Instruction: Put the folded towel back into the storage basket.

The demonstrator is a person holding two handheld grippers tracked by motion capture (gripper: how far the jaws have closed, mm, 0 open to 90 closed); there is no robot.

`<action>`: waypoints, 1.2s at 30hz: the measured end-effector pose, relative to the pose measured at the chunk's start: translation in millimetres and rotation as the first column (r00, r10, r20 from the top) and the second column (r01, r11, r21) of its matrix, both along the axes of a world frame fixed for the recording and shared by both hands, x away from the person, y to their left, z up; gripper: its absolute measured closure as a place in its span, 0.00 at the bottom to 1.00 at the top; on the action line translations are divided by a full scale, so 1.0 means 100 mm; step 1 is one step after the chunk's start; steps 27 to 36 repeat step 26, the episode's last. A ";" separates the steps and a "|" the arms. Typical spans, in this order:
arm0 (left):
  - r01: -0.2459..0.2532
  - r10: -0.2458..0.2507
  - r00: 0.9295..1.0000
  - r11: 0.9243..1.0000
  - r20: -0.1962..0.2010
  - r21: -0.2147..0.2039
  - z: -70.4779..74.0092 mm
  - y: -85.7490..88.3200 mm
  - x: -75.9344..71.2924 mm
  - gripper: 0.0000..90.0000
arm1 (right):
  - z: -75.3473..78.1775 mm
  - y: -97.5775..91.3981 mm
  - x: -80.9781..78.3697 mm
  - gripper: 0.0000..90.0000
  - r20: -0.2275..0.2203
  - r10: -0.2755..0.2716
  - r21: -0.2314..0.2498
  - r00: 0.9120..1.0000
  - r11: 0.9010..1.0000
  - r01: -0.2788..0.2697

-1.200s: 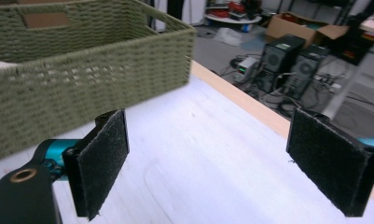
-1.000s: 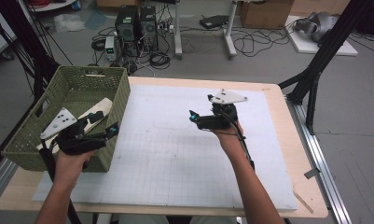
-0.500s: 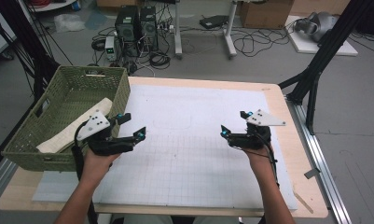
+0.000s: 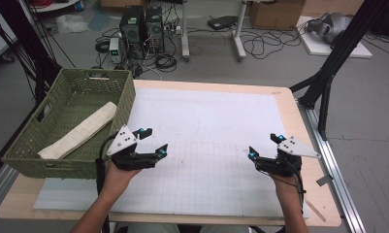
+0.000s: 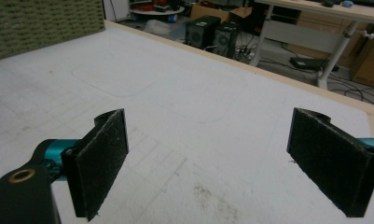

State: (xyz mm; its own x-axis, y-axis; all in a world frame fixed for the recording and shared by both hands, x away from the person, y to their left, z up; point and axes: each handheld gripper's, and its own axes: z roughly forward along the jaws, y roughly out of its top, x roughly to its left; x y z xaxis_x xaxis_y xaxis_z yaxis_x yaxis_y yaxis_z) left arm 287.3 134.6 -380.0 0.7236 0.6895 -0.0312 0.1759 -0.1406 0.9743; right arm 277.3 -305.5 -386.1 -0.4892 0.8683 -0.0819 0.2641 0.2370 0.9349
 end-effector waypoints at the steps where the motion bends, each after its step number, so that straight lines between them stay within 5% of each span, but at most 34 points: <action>1: 0.002 -0.002 1.000 1.000 -0.003 0.003 -0.02 -0.01 0.00 0.26 | 0.00 -0.02 -0.01 0.13 0.003 -0.005 -0.008 1.000 1.000 0.005; 11: 0.024 -0.023 0.999 0.999 -0.022 0.031 -0.15 -0.08 0.01 0.26 | -0.10 -0.07 -0.05 0.13 -0.026 -0.027 0.006 0.999 1.000 0.027; 36: 0.002 -0.001 0.999 1.000 -0.047 0.031 -0.21 -0.05 0.05 0.26 | -0.13 -0.07 -0.03 0.13 -0.035 -0.035 0.013 0.999 0.999 0.035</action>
